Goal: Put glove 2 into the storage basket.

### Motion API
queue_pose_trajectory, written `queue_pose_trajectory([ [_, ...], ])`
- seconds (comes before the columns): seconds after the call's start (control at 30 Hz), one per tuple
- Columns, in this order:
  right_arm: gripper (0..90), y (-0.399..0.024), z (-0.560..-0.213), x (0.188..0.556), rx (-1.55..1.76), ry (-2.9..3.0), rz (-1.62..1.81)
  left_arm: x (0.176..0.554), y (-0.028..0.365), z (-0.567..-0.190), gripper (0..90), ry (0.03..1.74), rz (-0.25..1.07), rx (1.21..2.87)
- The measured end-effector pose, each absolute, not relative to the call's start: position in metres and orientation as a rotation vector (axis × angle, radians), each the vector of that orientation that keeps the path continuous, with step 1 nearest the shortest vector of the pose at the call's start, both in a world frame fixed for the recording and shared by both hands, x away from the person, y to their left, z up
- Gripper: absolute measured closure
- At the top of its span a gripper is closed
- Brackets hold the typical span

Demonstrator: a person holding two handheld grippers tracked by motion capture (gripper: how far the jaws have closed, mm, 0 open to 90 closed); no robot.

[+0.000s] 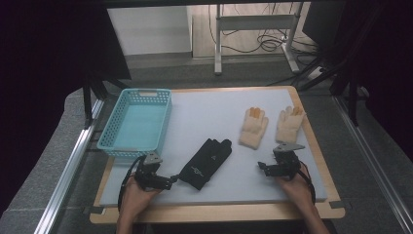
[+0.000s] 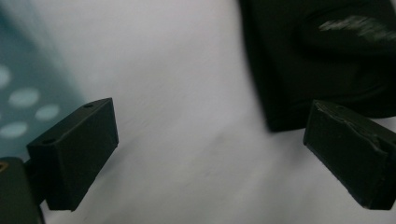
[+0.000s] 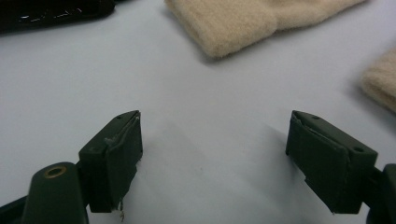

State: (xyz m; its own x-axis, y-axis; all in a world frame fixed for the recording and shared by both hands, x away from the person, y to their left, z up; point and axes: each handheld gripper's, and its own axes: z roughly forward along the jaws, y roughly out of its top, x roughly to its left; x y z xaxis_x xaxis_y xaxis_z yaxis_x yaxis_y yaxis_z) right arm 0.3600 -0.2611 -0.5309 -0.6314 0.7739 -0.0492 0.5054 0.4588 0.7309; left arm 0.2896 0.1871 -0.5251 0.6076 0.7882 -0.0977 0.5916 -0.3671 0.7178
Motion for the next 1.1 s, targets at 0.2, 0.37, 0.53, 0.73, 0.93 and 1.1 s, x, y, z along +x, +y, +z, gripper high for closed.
queue_pose_trajectory([
  [0.2,18.3,-0.261,-0.531,0.360,1.074,2.337,0.981,0.299,0.159,-0.504,2.0,1.042,0.296,2.062],
  [0.37,18.3,-0.261,-0.531,0.360,1.076,2.336,0.983,0.315,0.120,-0.502,0.0,1.011,0.272,2.131],
  [0.53,18.3,-0.261,-0.531,0.360,1.075,2.335,0.983,0.324,0.085,-0.506,0.0,0.977,0.308,2.214],
  [0.73,18.4,-0.261,-0.531,0.360,1.074,2.335,0.983,0.332,0.069,-0.519,0.0,1.034,0.389,2.277],
  [0.93,18.4,-0.261,-0.531,0.359,1.073,2.337,0.980,0.343,0.078,-0.535,0.0,1.104,0.261,2.251],
  [1.1,18.3,-0.261,-0.531,0.360,1.071,2.336,0.981,0.335,0.063,-0.533,0.0,1.053,0.297,2.339],
])
